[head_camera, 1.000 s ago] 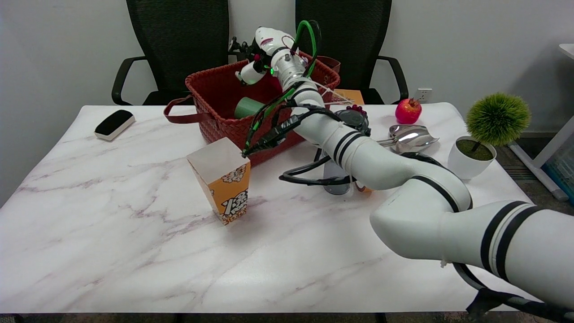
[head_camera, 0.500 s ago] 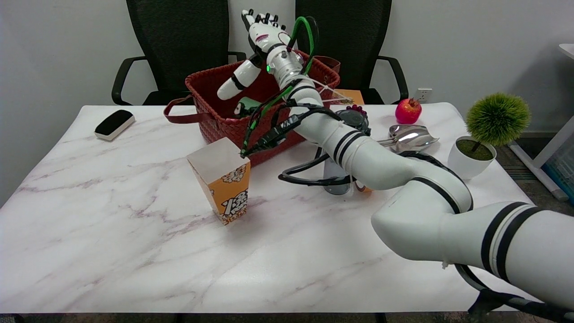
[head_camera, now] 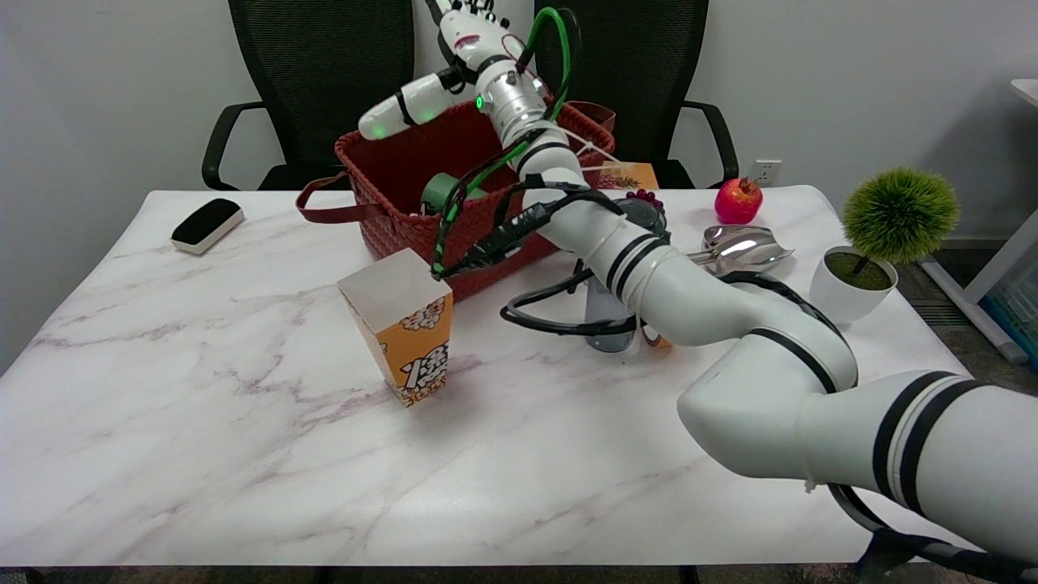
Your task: Place the flexible tripod into the brown storage basket.
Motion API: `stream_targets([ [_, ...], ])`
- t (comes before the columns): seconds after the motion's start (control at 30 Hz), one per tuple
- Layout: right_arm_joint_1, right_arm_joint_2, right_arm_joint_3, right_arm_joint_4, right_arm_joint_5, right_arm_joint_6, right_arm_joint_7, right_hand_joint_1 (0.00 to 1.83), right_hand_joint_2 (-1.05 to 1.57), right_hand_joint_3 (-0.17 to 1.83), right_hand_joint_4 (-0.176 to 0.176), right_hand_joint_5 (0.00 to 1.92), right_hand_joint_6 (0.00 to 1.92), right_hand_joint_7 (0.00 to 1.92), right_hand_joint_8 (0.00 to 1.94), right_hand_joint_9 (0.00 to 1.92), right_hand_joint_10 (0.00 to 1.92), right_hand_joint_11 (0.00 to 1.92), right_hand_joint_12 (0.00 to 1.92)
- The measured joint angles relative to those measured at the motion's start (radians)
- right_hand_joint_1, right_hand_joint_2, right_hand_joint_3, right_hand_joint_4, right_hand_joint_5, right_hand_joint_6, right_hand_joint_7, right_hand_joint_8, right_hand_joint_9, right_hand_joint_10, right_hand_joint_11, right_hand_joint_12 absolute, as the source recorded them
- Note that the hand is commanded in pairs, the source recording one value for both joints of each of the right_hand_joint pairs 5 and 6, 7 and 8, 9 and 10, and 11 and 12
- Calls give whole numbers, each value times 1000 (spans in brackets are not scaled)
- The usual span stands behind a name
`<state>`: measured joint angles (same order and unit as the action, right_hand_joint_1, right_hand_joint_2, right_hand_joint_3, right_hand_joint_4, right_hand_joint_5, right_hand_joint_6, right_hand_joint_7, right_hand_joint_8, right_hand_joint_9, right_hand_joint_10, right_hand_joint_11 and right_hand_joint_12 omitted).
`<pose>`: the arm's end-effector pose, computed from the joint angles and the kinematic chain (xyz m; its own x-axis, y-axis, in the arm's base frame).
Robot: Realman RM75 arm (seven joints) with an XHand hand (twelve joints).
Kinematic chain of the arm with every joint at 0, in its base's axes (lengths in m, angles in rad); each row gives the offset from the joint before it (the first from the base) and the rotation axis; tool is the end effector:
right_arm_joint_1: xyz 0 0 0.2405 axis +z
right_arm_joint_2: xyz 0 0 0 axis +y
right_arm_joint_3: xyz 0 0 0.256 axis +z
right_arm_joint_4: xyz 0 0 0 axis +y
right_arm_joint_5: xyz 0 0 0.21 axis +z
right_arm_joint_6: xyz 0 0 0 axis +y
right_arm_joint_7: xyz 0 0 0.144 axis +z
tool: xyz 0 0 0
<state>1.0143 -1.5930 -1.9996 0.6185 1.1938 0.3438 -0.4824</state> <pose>-0.0959 -0.5598 0.1805 0.8945 0.2243 0.3866 -0.3752 -0.0934 0.9222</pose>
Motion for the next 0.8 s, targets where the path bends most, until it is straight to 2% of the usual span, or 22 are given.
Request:
stream_targets([
  [0.1,-16,11,-2,58,12,7,24,547,292,-175,0,0,0,0,0,0,0,0,0],
  [0.43,-115,71,-16,322,99,46,88,499,576,-175,0,0,0,0,0,0,0,0,0],
  [0.8,-324,157,-46,690,186,134,123,478,634,-175,0,0,0,0,0,0,0,0,0],
])
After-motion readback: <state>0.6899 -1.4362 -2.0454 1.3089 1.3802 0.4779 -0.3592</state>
